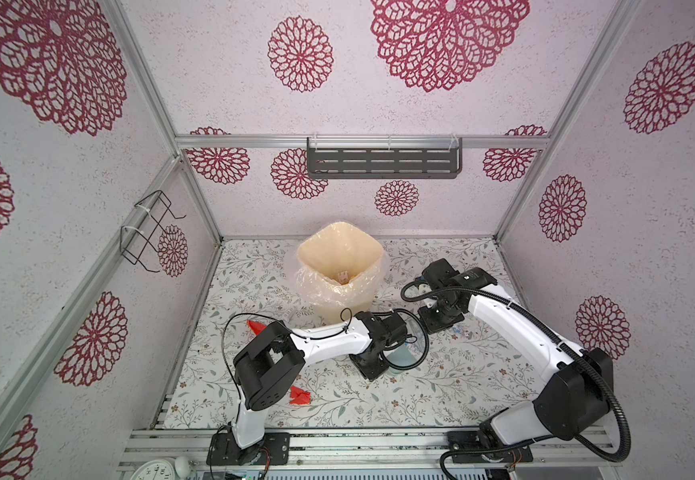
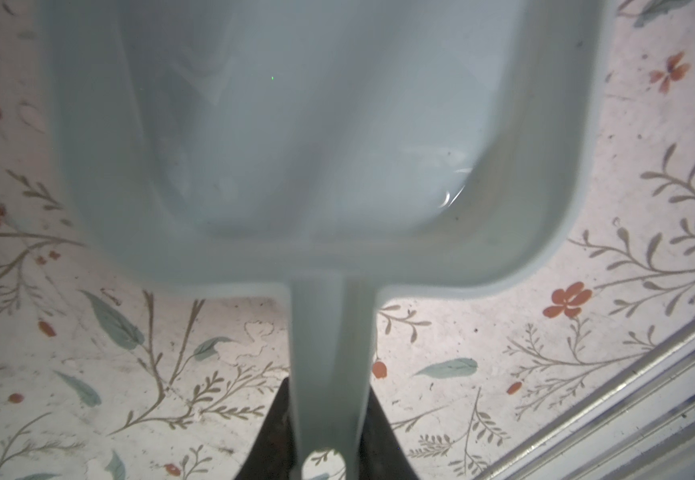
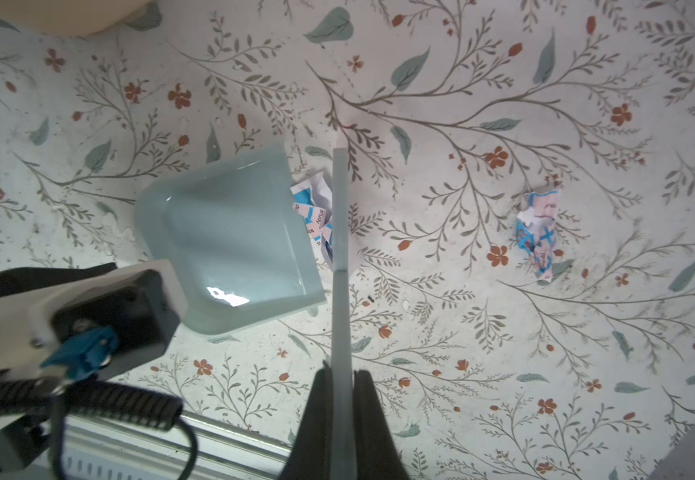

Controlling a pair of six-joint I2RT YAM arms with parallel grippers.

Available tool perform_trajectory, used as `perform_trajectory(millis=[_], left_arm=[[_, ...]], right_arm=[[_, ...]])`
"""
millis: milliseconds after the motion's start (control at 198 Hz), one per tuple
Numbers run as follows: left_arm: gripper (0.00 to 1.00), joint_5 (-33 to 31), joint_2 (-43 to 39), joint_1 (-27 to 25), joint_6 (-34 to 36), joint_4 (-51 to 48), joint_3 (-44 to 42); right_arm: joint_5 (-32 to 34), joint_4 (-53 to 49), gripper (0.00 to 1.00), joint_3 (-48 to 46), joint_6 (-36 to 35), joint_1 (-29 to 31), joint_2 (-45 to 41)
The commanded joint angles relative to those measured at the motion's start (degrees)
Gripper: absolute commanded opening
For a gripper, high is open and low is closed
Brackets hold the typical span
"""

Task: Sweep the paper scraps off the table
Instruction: 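Sweep a blue-pink paper scrap into the teal dustpan with the right gripper's brush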

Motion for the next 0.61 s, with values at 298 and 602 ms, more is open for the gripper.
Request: perform_trajectory(millis=[298, 602], left_arm=[[0.0, 1.34, 0.9, 0.91, 0.78, 0.95, 0.47], [0.0, 1.04, -0.19, 0.9, 0.41, 1.93, -0.6]], right_arm=[[-12.51, -3.41, 0.0, 3.0, 4.85, 4.89, -5.11], [-6.98, -6.34, 0.0, 3.61, 4.07, 3.09, -6.25]])
